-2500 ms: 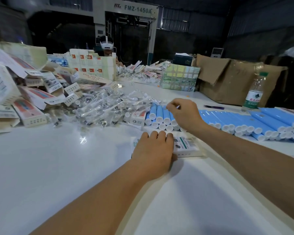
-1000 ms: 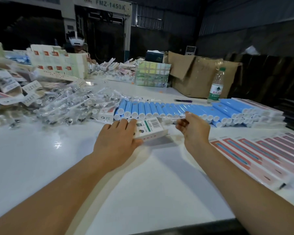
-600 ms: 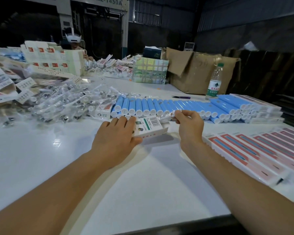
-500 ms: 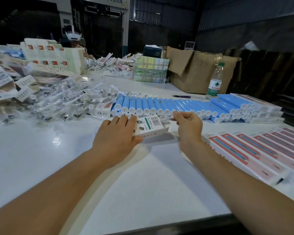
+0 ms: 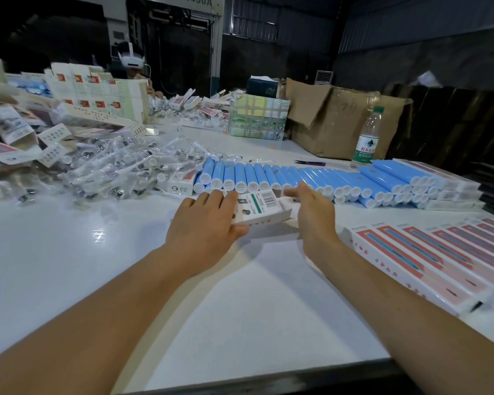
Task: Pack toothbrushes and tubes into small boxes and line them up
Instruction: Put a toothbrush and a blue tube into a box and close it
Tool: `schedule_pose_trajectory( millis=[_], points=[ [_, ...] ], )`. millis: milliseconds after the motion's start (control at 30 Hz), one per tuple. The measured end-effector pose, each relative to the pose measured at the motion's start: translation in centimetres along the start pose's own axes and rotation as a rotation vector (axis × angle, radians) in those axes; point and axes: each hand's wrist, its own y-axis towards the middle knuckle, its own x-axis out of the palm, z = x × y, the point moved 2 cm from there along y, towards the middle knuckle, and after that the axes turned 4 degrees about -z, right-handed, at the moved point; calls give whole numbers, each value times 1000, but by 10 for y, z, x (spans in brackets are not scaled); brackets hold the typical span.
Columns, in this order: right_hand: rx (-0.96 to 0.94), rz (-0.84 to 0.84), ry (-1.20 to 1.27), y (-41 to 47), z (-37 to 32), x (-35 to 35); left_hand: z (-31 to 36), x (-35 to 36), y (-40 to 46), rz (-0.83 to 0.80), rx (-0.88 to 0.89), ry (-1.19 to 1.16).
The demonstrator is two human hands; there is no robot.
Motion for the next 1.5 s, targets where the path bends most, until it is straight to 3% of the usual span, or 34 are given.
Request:
schedule_pose_trajectory(
  millis=[100,267,667,1100,1267,1367,1433,1500],
  points=[
    [-113,112,-23,1,-3,-10,-7,0,1,14,-70,14],
    [-145,-26,-78,-5,3,0,-15,-1,2,6,-157,46],
    [-219,-152,-216,-11,12,11,-5,5,-1,47,-66,169],
    [-136,-187,-315,-10,11,17,9,2,-4,51,-6,254],
    [-227,-196,-418,-12,6,15,13,4,-4,63,-31,218],
    [-375,-143,-559,-12,2,10,10,5,-2,70,-69,134],
    [-390,-14,-443,-7,-2,5,7,1,-1,91,-108,84],
    [-176,25,-138,-1,-2,1,6,-1,-2,103,-118,66]
  ],
)
